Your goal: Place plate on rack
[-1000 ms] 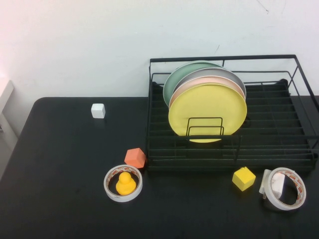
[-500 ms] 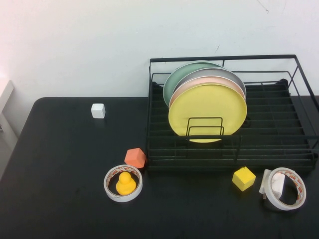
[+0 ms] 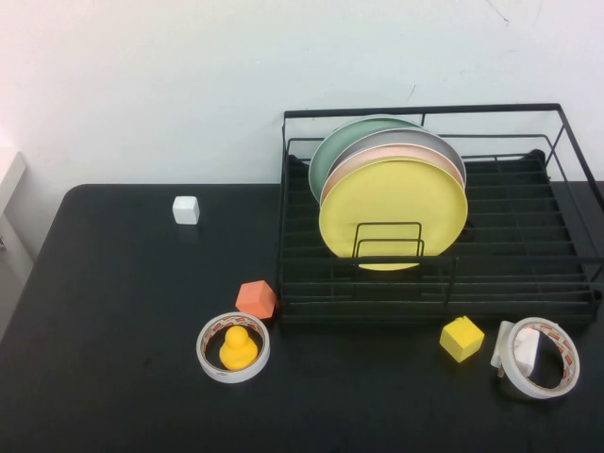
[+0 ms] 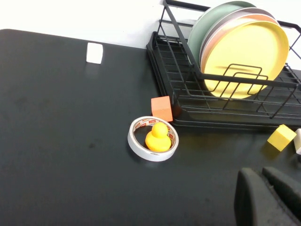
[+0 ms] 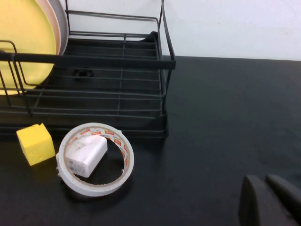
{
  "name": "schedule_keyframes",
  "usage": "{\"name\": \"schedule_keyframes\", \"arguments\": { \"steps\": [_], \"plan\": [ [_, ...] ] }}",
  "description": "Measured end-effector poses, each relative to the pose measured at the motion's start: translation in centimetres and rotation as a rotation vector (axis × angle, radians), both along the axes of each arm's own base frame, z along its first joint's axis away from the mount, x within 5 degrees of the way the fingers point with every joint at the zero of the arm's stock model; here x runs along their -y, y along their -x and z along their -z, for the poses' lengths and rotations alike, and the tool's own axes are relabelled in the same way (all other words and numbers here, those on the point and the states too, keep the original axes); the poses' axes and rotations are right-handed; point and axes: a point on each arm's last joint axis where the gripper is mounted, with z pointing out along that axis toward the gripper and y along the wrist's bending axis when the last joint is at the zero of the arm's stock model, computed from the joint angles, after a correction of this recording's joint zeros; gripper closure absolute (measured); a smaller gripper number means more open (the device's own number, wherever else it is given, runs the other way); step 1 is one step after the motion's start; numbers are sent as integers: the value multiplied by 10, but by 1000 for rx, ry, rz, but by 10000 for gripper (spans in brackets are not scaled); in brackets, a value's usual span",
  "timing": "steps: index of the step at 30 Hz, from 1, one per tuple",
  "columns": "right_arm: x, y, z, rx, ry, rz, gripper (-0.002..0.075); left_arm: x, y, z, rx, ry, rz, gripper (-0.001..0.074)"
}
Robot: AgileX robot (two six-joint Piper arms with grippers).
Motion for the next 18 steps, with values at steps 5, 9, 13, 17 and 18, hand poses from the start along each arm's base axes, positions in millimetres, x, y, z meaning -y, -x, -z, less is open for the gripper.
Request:
{"name": "schedule_keyframes", "arguments": {
  "steps": [5,9,13,17,18],
  "plan": [
    [0,0,0,0,0,0,717,0,-1,1,4,0,-3,736],
    [0,0,-1,2,0,0,717,-8,-13,5,100,-26,-93,736],
    [0,0,-1,2,0,0,717,-12,-31,20,223,32,-169,736],
    [0,0,-1,2,0,0,717,-14,-46,54,270,12,-199,736],
    [0,0,-1,2,0,0,717,-14,-49,64,268,0,-202,736]
  ]
}}
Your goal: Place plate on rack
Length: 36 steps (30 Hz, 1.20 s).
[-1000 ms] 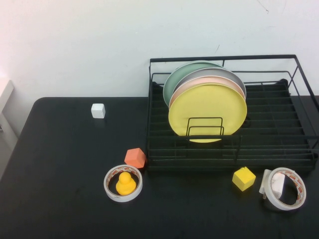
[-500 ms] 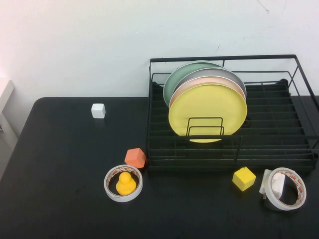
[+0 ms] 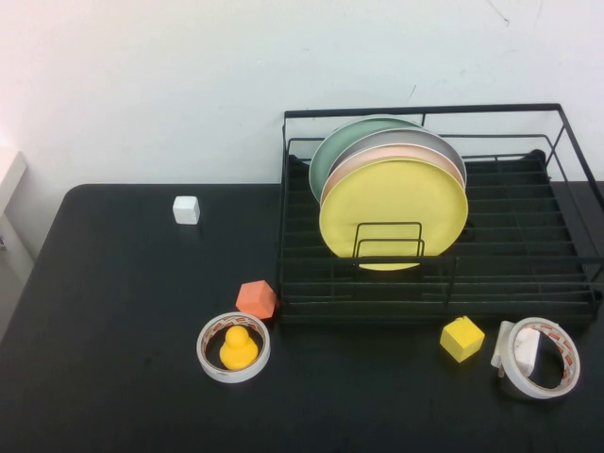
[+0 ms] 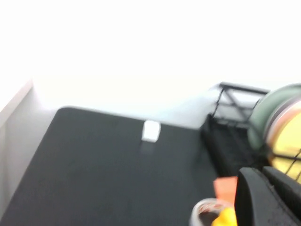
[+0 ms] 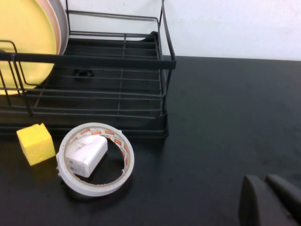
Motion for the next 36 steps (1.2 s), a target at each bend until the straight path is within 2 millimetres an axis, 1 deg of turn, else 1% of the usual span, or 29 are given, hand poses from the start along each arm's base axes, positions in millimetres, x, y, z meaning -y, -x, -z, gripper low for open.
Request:
{"name": "schedule_keyframes", "arguments": {
  "steps": [1,3,6,11,36],
  "plan": [
    [0,0,0,0,1,0,717,0,-2,9,-7,-16,-3,736],
    [0,0,0,0,1,0,717,-1,-3,19,-24,-42,-6,736],
    [0,0,0,0,1,0,717,-1,-3,23,-60,-76,-8,736],
    [0,0,0,0,1,0,717,-2,-1,34,-176,-120,-6,736],
    [0,0,0,0,1,0,717,-2,-1,35,-193,-129,-2,736]
  ]
}}
